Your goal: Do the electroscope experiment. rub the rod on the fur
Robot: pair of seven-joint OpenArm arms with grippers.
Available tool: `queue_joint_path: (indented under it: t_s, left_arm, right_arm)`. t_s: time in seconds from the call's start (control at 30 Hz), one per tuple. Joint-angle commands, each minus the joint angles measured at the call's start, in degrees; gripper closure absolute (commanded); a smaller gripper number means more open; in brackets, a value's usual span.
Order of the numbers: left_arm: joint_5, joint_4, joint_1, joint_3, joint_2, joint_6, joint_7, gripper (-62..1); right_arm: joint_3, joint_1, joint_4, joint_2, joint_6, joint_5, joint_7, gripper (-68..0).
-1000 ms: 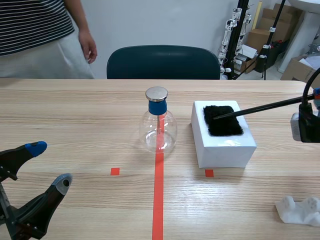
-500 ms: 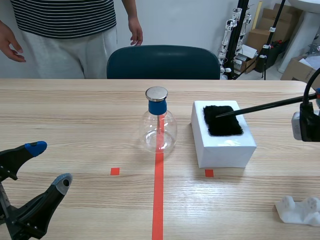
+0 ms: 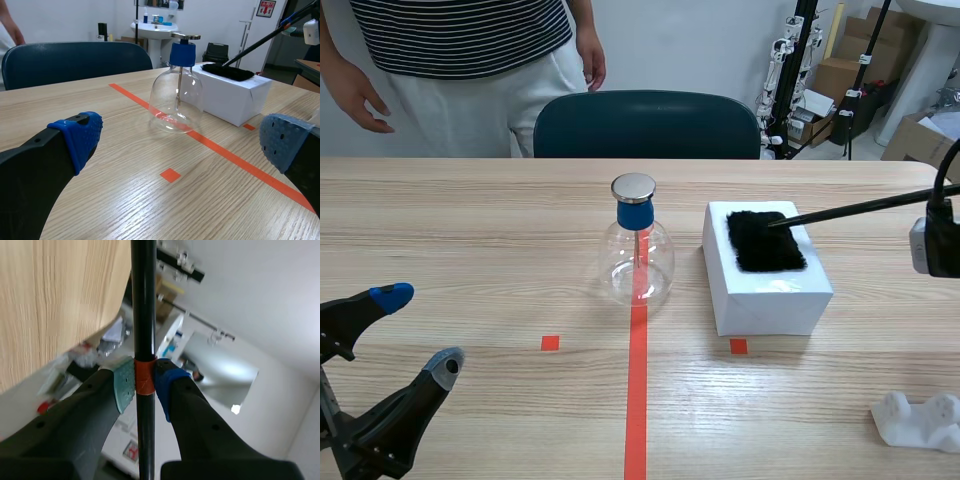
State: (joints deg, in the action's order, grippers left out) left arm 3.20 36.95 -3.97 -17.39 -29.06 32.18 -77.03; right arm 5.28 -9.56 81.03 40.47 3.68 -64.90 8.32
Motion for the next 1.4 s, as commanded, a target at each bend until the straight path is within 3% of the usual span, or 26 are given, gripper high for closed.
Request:
queue_joint_path:
  t_s: [0.0, 0.13, 0.3, 0.37, 0.6, 0.7, 0.87, 0.93, 1.17, 1.27, 1.37]
  left_arm:
    - [-0.6, 0.4, 0.2, 0.4, -0.4, 0.2, -1.2, -62.3]
    - [-0.6, 0.4, 0.2, 0.4, -0.4, 0.2, -1.2, -62.3]
    - [-0.6, 0.4, 0.2, 0.4, -0.4, 0.2, -1.2, -62.3]
    - [-0.6, 0.4, 0.2, 0.4, -0.4, 0.2, -1.2, -62.3]
    - [-0.6, 0.4, 0.2, 0.4, -0.4, 0.2, -1.2, -62.3]
    - [-0.6, 0.4, 0.2, 0.4, -0.4, 0.2, -1.2, -62.3]
    - [-0.6, 0.4, 0.2, 0.4, -0.4, 0.2, -1.2, -62.3]
    - [-0.6, 0.4, 0.2, 0.4, -0.4, 0.2, -1.2, -62.3]
    - [-0.6, 0.4, 0.2, 0.4, -0.4, 0.2, -1.2, -62.3]
    - [-0.6, 0.4, 0.2, 0.4, -0.4, 0.2, -1.2, -62.3]
    - [-0.6, 0.4, 0.2, 0.4, -0.4, 0.2, -1.2, -62.3]
  right_arm:
    - [-0.4, 0.8, 0.8, 1.0, -0.7, 0.7, 2.6, 0.0]
    - [-0.4, 0.8, 0.8, 1.0, -0.7, 1.1, 5.0, 0.1]
    - [-0.4, 0.8, 0.8, 1.0, -0.6, 1.1, -3.9, 0.1]
    - [-0.4, 0.8, 0.8, 1.0, -0.6, 1.1, -5.0, 0.1]
    - [-0.4, 0.8, 0.8, 1.0, -0.6, 1.1, 4.2, 0.1]
    - [-0.4, 0.8, 0.8, 1.0, -0.6, 1.1, 2.5, 0.1]
    - [-0.4, 0.7, 0.8, 1.3, -0.6, 0.9, -6.0, 0.1]
    - [-0.4, 0.7, 0.8, 1.3, -0.6, 0.6, -5.4, 0.1]
    - [-0.4, 0.7, 0.8, 1.3, -0.6, -0.3, 4.4, 0.1]
    - [-0.4, 0.7, 0.8, 1.3, -0.6, -0.2, 3.6, 0.1]
    - [-0.4, 0.7, 0.8, 1.3, 0.5, -0.2, -1.5, 0.1]
